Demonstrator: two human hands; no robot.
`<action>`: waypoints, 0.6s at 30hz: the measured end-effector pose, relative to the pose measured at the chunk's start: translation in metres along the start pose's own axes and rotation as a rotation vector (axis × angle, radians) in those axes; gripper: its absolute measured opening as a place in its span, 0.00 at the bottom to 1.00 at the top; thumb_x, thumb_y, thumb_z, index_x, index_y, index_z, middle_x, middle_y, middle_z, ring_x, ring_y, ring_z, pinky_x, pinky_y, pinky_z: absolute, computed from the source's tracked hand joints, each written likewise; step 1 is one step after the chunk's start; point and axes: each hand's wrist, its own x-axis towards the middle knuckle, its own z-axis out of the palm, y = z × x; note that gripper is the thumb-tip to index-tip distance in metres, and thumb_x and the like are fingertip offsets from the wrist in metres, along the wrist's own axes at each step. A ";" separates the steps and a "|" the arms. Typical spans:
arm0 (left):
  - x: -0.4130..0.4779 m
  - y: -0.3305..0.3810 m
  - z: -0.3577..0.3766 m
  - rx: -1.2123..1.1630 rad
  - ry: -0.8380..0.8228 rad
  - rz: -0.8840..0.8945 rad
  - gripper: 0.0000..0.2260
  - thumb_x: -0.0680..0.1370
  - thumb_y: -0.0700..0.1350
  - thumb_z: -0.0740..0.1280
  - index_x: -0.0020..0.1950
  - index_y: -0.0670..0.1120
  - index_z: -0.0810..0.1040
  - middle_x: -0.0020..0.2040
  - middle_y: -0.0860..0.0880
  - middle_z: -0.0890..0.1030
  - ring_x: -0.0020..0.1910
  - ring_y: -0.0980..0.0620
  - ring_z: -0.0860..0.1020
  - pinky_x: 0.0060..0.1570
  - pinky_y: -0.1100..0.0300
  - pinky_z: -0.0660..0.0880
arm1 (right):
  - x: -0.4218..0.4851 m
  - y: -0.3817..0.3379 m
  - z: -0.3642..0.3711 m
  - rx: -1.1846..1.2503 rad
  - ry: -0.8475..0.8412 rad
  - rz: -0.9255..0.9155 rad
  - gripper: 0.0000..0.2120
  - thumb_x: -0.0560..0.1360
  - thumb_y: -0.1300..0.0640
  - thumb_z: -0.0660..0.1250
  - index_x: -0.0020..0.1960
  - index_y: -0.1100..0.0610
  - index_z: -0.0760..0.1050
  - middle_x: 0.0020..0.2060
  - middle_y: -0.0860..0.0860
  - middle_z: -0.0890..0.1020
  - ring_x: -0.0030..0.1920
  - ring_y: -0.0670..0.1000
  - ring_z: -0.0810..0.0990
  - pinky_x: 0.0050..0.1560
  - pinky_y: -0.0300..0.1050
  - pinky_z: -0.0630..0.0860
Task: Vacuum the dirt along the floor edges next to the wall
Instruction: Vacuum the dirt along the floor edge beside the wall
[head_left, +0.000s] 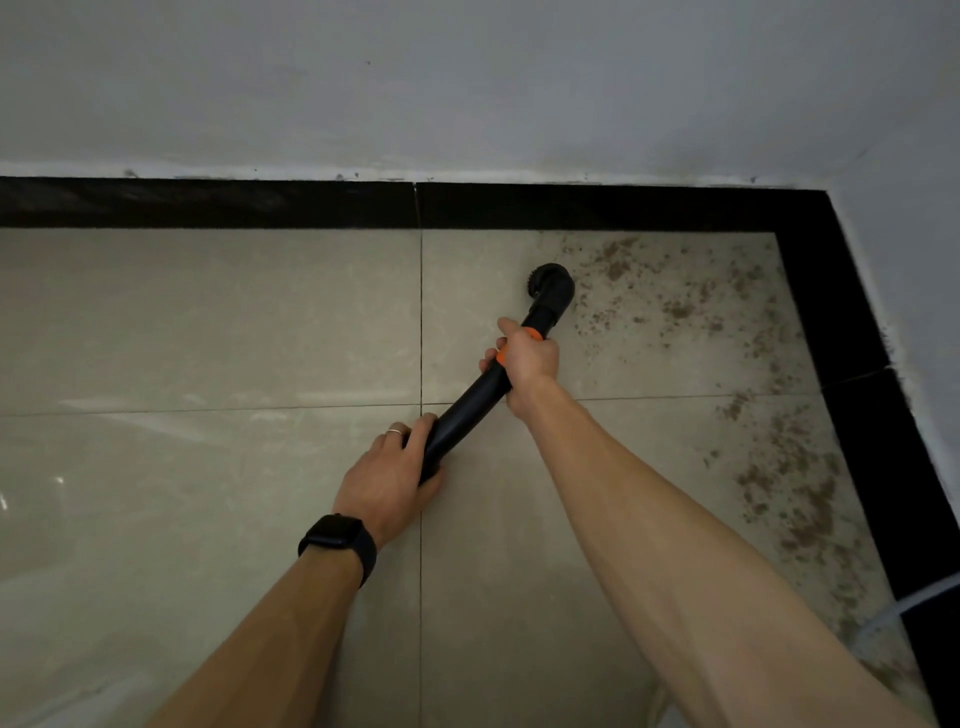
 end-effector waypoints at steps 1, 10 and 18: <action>0.003 0.000 0.000 0.001 0.008 -0.001 0.27 0.81 0.54 0.63 0.77 0.52 0.57 0.60 0.48 0.73 0.54 0.49 0.75 0.46 0.55 0.76 | 0.000 0.001 0.001 -0.017 -0.010 -0.016 0.19 0.78 0.58 0.72 0.64 0.60 0.68 0.36 0.53 0.77 0.28 0.49 0.77 0.32 0.45 0.80; 0.030 0.007 0.003 0.047 0.097 0.009 0.24 0.81 0.53 0.63 0.75 0.50 0.61 0.58 0.44 0.75 0.51 0.45 0.76 0.43 0.53 0.74 | -0.003 0.021 0.014 -0.097 0.048 -0.109 0.16 0.83 0.53 0.66 0.64 0.56 0.64 0.34 0.50 0.77 0.23 0.45 0.76 0.44 0.53 0.84; 0.057 0.020 0.003 0.027 0.086 0.017 0.27 0.82 0.56 0.60 0.78 0.52 0.55 0.62 0.45 0.73 0.56 0.47 0.75 0.49 0.54 0.77 | 0.021 0.001 0.016 -0.100 0.081 -0.154 0.15 0.81 0.60 0.66 0.64 0.58 0.66 0.35 0.53 0.76 0.22 0.45 0.75 0.37 0.48 0.80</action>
